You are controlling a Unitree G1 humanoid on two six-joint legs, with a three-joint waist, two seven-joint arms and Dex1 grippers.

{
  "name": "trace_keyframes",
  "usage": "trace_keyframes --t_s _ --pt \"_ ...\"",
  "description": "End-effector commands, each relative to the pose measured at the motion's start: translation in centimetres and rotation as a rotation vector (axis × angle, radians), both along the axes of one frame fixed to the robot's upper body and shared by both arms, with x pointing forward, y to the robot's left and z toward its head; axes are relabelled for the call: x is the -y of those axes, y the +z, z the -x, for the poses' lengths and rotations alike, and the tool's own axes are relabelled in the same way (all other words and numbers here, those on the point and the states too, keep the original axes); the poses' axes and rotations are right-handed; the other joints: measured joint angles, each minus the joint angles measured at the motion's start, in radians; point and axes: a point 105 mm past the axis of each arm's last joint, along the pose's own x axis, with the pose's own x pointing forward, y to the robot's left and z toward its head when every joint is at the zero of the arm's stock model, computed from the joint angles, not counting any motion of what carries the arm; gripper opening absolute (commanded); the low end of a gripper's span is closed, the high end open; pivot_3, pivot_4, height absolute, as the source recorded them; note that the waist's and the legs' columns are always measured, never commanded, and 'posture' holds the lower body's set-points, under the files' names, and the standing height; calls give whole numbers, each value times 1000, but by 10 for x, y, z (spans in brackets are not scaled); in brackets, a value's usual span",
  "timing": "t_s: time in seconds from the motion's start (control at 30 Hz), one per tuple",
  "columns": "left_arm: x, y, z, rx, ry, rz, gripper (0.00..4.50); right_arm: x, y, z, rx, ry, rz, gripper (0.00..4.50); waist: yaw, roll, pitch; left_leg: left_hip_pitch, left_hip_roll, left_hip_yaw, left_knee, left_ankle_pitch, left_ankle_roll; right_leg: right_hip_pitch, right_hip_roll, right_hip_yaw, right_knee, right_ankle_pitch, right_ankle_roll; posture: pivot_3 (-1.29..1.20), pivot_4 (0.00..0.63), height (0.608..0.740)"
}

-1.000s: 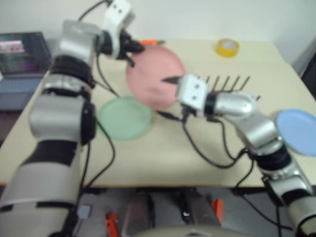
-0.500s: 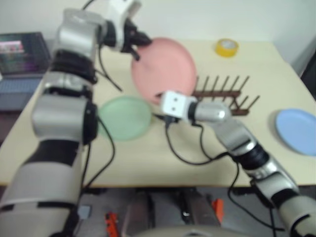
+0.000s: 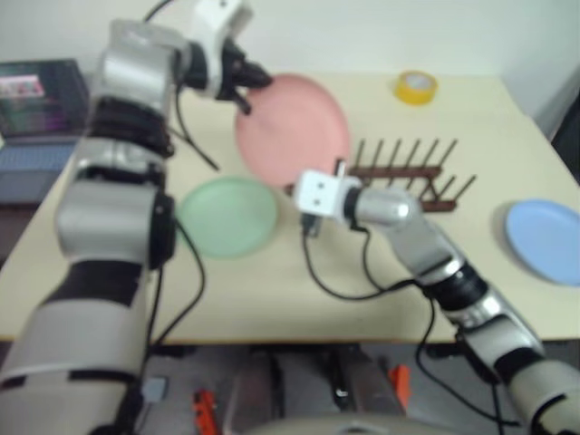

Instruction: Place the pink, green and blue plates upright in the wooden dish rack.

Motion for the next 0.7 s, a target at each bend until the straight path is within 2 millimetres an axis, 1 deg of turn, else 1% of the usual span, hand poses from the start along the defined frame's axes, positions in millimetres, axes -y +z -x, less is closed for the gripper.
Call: trace_keyframes --t_s 0.03,0.2,0.43,0.53,0.7 --pt "9 20 6 65 -48 15 0 1 8 -2 23 -5 -26 22 0 0 0 0 0 0 0 0 0 0 0 0 0 0 0 0 150 740" --pt "5 18 6 83 -47 -22 0 -2 11 1 32 20 -45 22 -1 0 0 0 0 0 0 0 0 0 0 0 0 0 0 0 150 740" --pt "2 14 4 79 -27 -31 0 -4 13 3 41 38 -57 22 0 0 0 0 0 0 0 0 0 0 0 0 0 0 0 0 150 740" --pt "1 13 4 79 -29 -33 705 -3 14 4 43 40 -60 0 0 0 0 0 0 0 0 0 0 0 0 0 0 0 0 0 150 740" --pt "0 14 4 82 -30 -31 2536 -4 16 4 49 43 -68 0 0 0 0 0 0 0 0 0 0 0 0 0 0 0 0 0 150 740"
